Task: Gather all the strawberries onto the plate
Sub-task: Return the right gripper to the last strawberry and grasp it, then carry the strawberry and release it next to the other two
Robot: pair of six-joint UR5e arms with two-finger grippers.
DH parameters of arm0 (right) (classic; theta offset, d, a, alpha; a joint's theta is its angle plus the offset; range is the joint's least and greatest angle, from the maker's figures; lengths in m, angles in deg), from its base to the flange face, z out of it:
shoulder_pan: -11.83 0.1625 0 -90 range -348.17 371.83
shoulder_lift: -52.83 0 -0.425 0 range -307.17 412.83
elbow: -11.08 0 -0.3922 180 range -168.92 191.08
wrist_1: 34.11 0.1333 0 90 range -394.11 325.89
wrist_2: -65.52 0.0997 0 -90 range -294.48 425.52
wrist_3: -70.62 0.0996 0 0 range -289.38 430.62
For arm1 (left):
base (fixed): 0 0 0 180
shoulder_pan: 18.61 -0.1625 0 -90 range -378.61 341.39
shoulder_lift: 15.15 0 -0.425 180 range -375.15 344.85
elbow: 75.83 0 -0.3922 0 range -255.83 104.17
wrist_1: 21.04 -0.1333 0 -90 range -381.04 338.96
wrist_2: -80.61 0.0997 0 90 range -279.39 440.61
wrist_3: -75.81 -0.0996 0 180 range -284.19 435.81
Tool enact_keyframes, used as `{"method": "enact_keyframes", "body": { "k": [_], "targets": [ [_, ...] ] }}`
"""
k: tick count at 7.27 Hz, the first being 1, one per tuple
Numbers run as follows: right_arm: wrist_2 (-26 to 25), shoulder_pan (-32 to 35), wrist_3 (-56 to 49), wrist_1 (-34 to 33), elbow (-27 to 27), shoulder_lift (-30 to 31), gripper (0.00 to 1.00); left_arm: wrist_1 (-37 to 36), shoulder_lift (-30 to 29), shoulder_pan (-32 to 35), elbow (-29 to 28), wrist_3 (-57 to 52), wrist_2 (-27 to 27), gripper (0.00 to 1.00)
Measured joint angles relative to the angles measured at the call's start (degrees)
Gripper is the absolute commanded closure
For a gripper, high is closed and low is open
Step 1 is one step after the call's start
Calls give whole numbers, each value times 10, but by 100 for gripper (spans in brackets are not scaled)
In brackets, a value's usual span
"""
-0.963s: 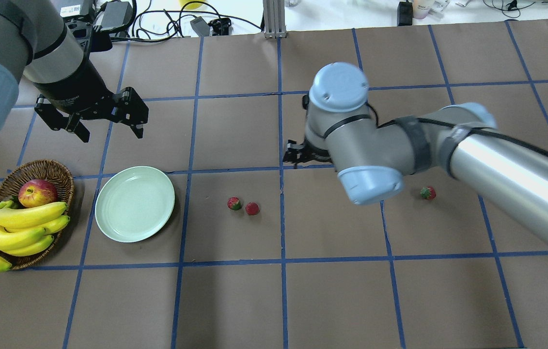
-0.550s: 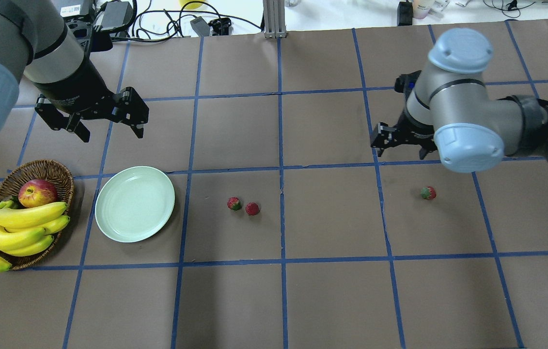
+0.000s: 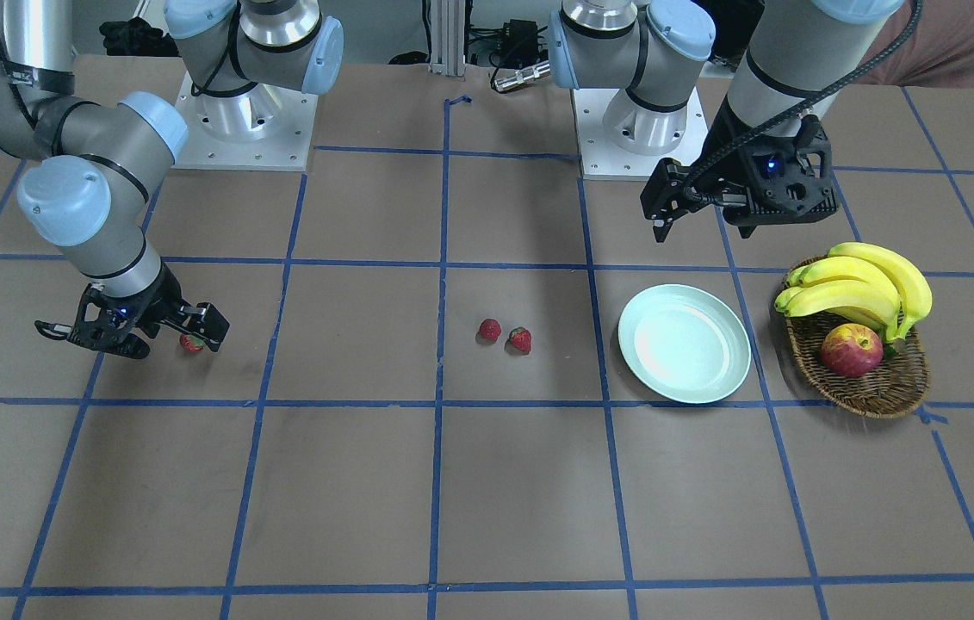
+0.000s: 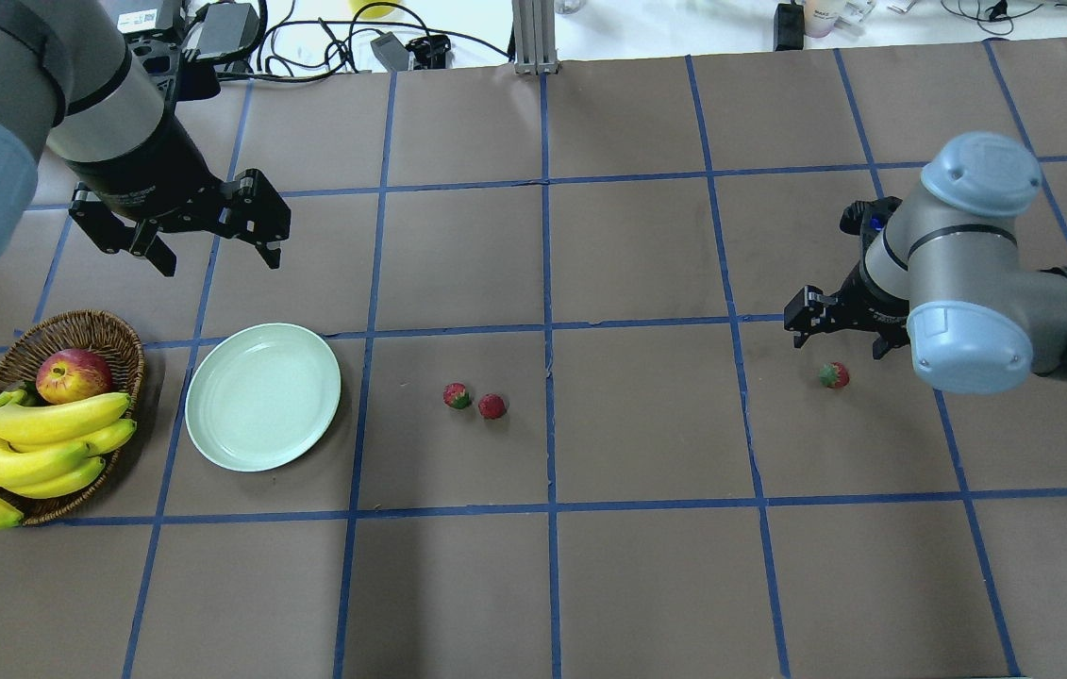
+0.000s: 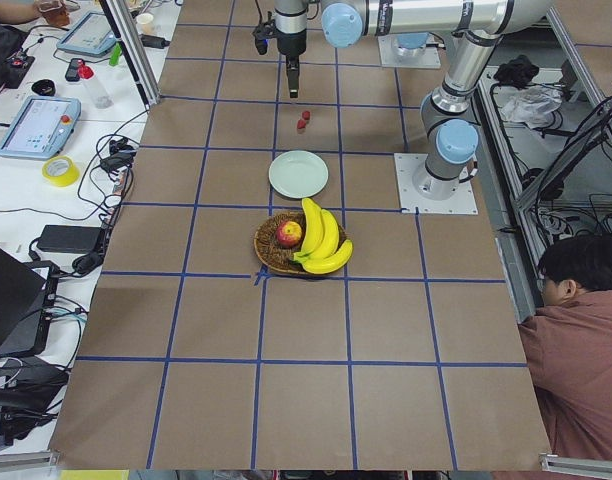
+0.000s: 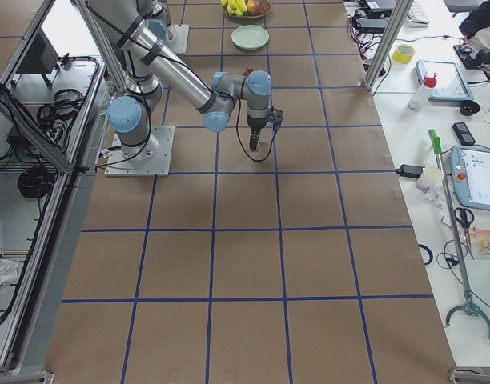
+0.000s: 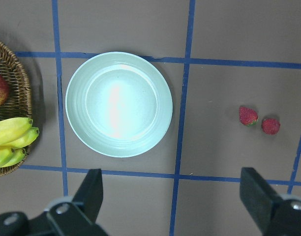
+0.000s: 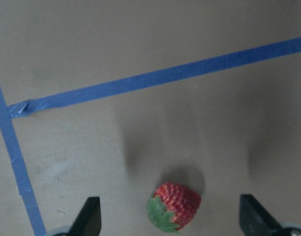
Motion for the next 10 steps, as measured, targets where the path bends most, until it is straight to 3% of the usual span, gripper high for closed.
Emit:
{"method": "enact_keyframes", "body": {
  "k": [2,3,4,7,8,10],
  "targets": [
    [-1,-1,3,-15,-11,-9,77,0,1,0,-1,-1,-4,0],
    [2,-2,4,-18,-13,-11,95,0,1,1,-1,-1,-4,0],
    [4,-2,5,-21,-13,-11,100,-1,1,2,-2,-1,-5,0],
    [1,21,43,-59,-8,-2,100,-2,2,2,-1,-1,-5,0],
    [1,60,78,-62,6,0,100,-2,2,3,-1,-1,-5,0],
    [5,209,216,-13,85,-3,100,-2,1,3,-1,-1,-4,0]
  ]
}}
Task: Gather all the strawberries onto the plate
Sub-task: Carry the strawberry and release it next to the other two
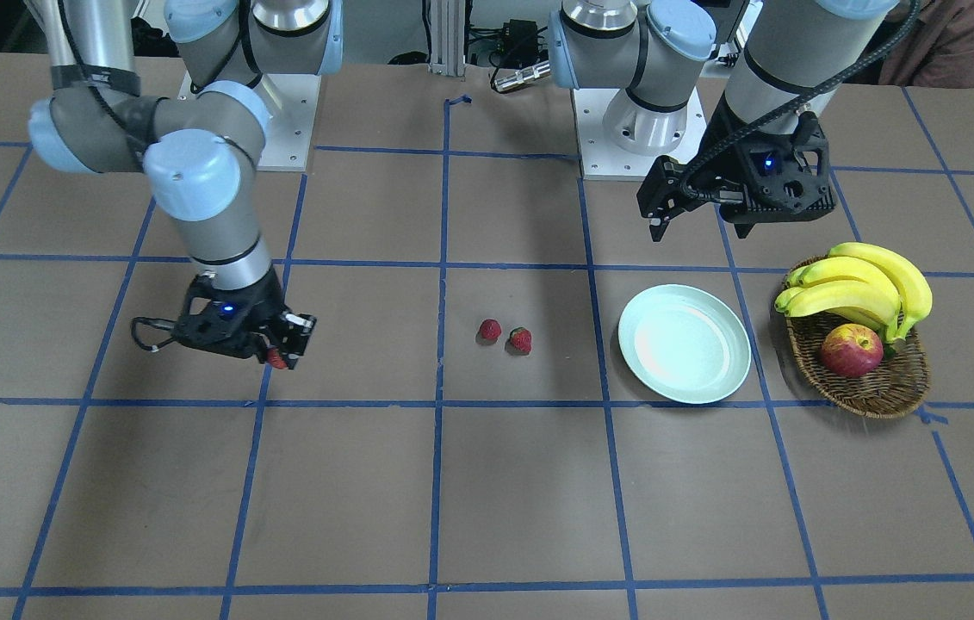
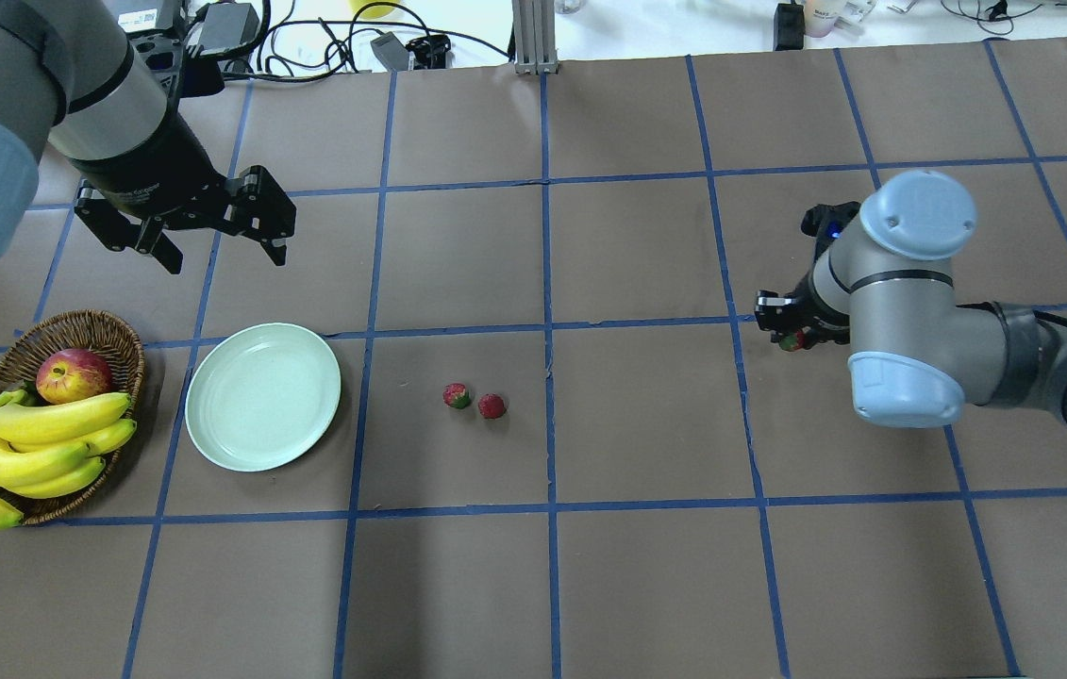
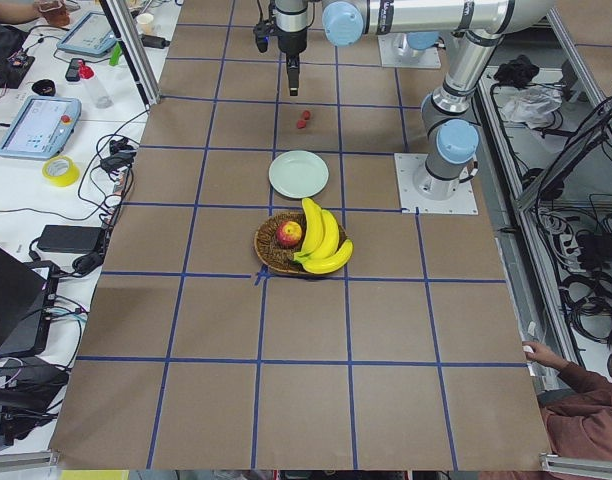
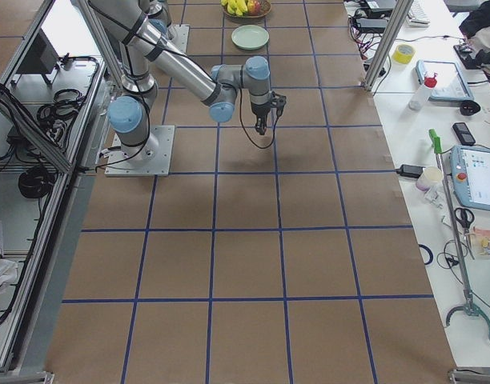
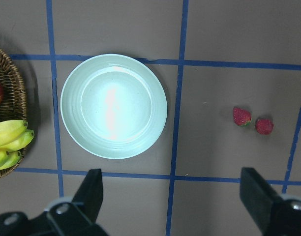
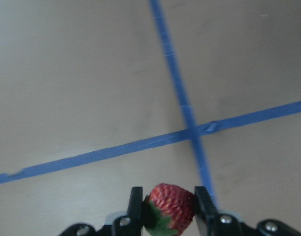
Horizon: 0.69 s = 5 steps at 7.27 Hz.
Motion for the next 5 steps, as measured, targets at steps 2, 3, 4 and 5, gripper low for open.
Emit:
{"method": "enact_keyframes", "body": {
  "k": [2,3,4,5],
  "targets": [
    [3,143,167,54,94,-44,100,0,0,0,0,0,1,0],
    [3,189,230,59,121,-79,100,0,-1,0,0,-1,3,0],
    [4,221,282,48,135,-112,100,0,-1,0,0,-1,4,0],
    [15,237,323,22,143,-139,100,0,-1,0,1,-1,6,0]
  ]
}}
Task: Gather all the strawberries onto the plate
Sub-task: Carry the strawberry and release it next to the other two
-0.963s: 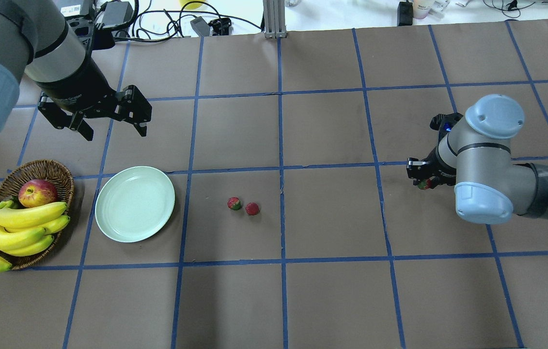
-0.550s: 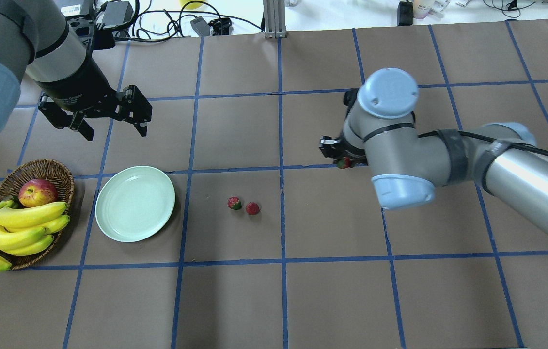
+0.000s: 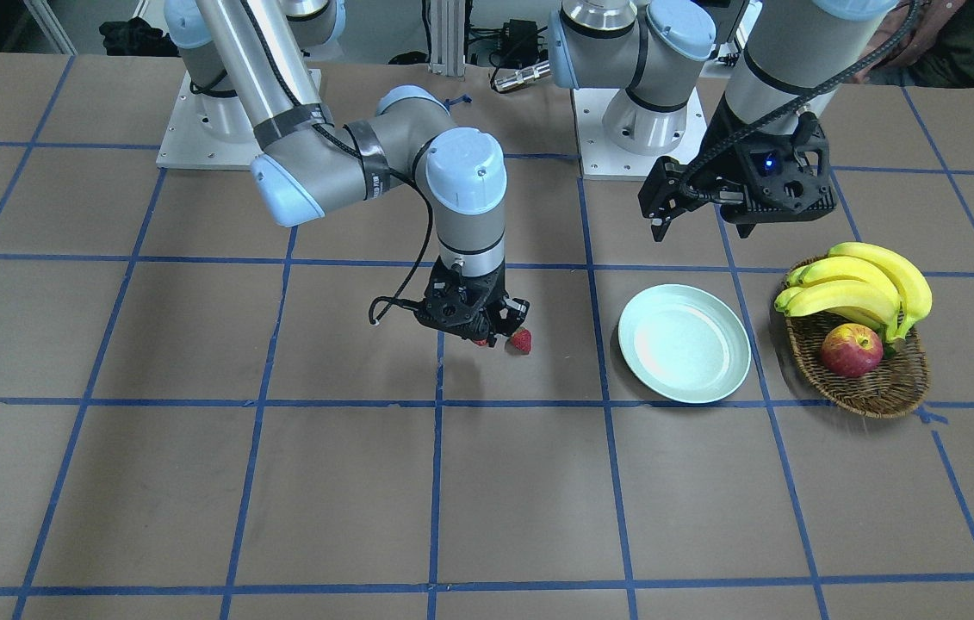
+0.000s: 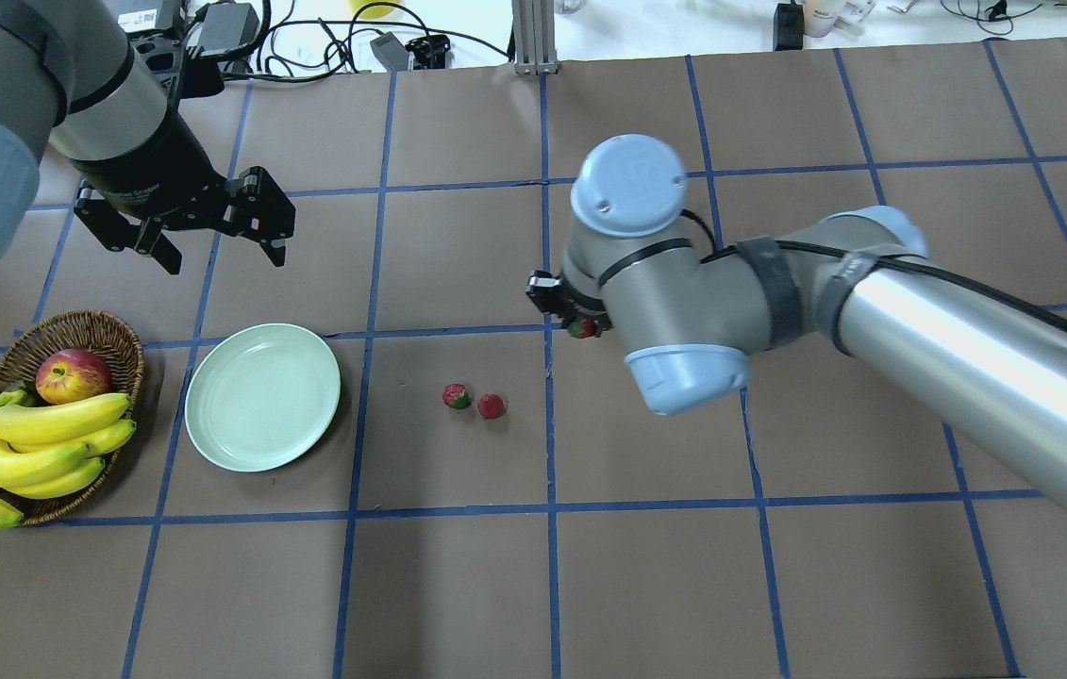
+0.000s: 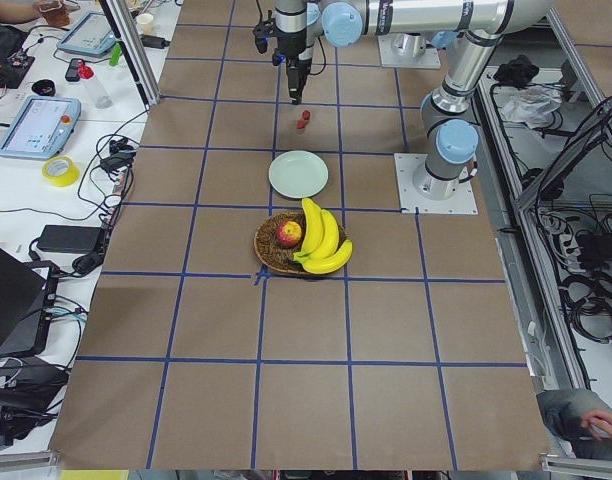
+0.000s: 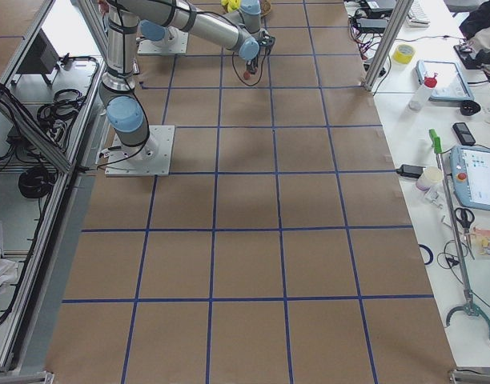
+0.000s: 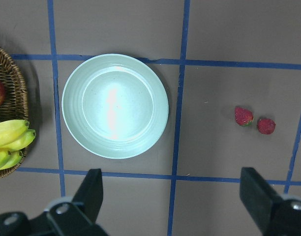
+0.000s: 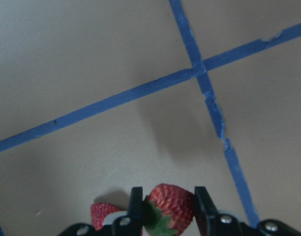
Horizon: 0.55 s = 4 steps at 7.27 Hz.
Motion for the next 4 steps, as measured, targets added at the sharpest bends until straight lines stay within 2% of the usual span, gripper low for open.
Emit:
{"method": "enact_keyframes", "body": {
  "k": [1,2,3,4],
  "targets": [
    [16,6,25,-26,6,-19,100,0,0,0,0,0,0,0],
    [24,8,35,-38,9,-29,88,-1,0,0,0,0,1,0],
    [26,9,39,-43,8,-33,57,-1,0,0,0,0,1,0],
    [26,9,41,-45,4,-35,15,-1,0,0,0,0,1,0]
  ]
}}
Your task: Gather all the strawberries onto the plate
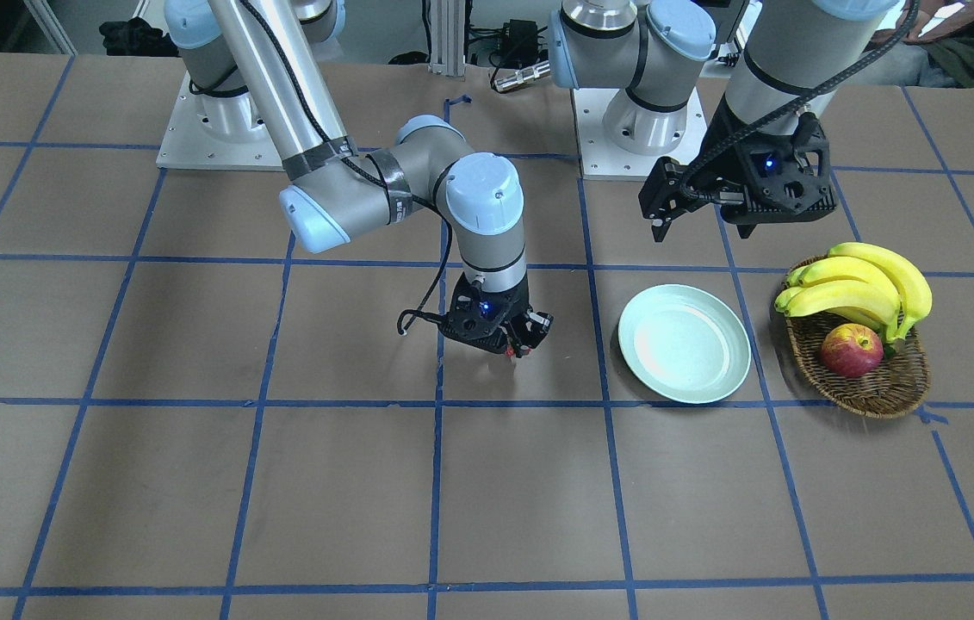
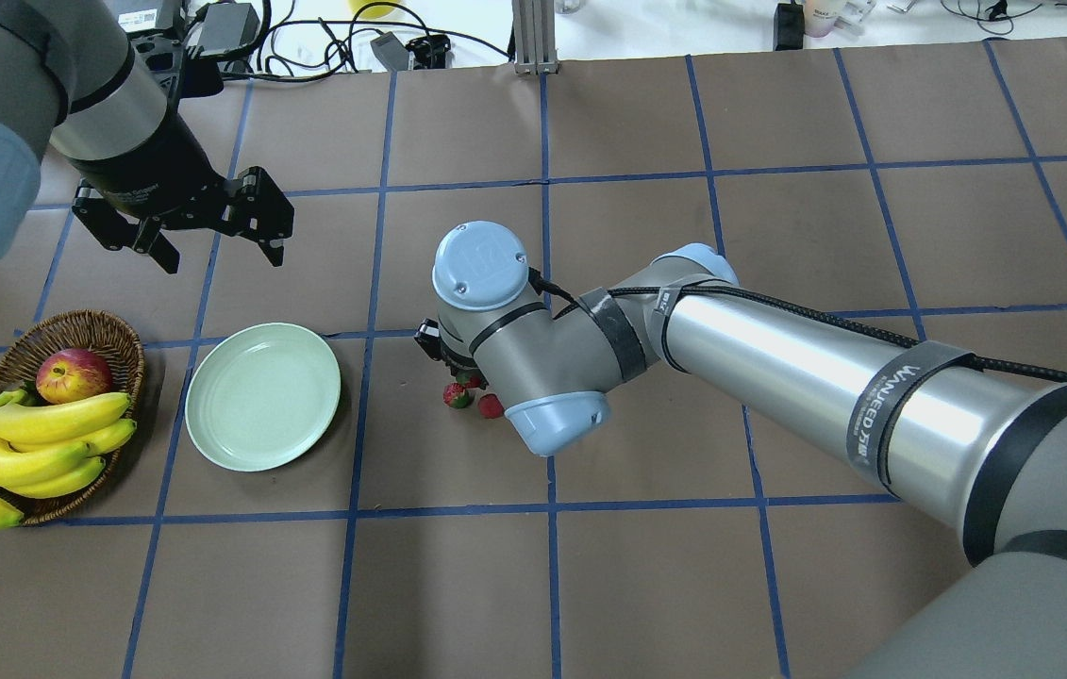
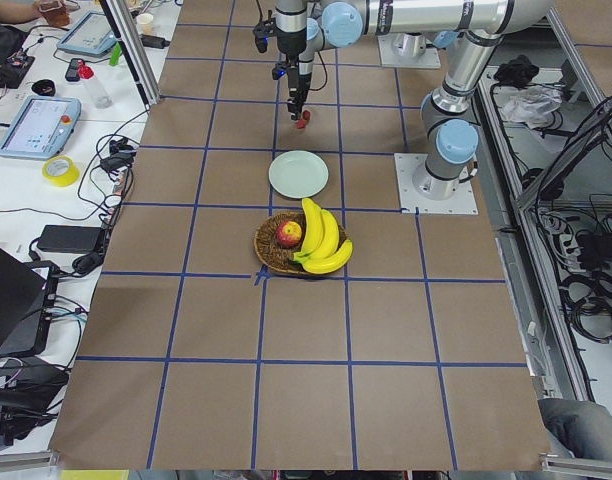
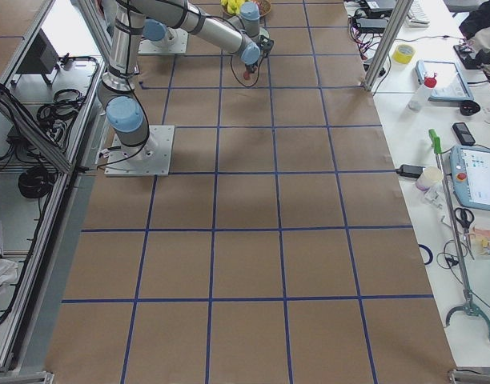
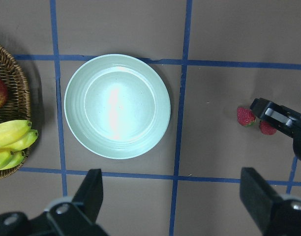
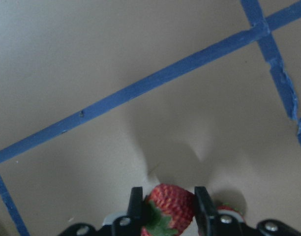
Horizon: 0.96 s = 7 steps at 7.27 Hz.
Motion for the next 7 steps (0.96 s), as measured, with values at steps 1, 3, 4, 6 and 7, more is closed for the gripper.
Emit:
{"method": "enact_keyframes", "body": {
  "k": [1,3,4,6,7],
  "targets": [
    [-3,0,1,0,-4,0,15,0,0,0,0,0,0,0],
    [-8,-2,-1,8,0,12,13,-1,0,0,-1,0,0,0],
    [-9,-9,-14,31,4,31,8,-2,-1,0,-1,0,0,0],
    [-10,-64,-90,130,8,99,7,-8,-2,0,0,1,-1,0],
    [-12,-115,-148,201,8,138,1,-14,-3,-1,0,1,-4,0]
  ]
}}
